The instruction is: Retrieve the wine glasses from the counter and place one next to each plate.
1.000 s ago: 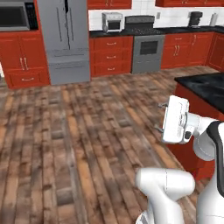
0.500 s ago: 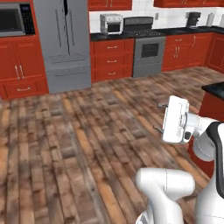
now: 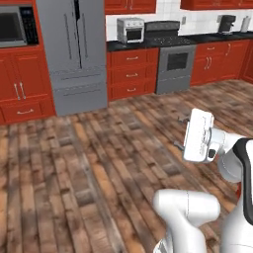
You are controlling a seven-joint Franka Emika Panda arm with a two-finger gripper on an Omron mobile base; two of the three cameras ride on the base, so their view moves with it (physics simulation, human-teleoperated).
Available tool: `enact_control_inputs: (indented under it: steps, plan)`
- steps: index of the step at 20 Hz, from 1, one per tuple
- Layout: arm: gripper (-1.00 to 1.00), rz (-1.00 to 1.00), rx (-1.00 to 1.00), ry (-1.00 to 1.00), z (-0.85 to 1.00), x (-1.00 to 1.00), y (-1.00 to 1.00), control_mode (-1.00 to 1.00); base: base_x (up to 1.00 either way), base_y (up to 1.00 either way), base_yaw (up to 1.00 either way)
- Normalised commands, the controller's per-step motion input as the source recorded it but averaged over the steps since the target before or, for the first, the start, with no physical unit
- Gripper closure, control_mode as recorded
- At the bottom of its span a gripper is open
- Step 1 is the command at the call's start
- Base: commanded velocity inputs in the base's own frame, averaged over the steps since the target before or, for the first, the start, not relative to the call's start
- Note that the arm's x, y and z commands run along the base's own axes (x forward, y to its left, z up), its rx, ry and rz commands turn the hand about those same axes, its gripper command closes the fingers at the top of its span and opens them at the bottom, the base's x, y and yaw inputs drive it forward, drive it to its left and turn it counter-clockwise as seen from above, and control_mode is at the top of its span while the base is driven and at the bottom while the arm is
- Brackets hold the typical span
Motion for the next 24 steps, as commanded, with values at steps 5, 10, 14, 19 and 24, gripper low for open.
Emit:
enact_control_inputs:
  steps: [5,10,14,19,24]
  plan:
    - [-1.0,0.0,0.0,0.0,0.0,0.0,0.0,1.0,1.0,-0.16,0.0]
    - [-1.0,0.0,0.0,0.0,0.0,0.0,0.0,1.0,1.0,-0.46,0.0]
    - [-1.0,0.0,0.0,0.0,0.0,0.0,0.0,1.0,1.0,-0.76,0.0]
    - [-1.0,0.0,0.0,0.0,0.0,0.0,0.0,1.0,1.0,-0.81,0.0]
    - [-1.0,0.0,0.0,0.0,0.0,0.0,0.0,1.0,1.0,-0.5,0.0]
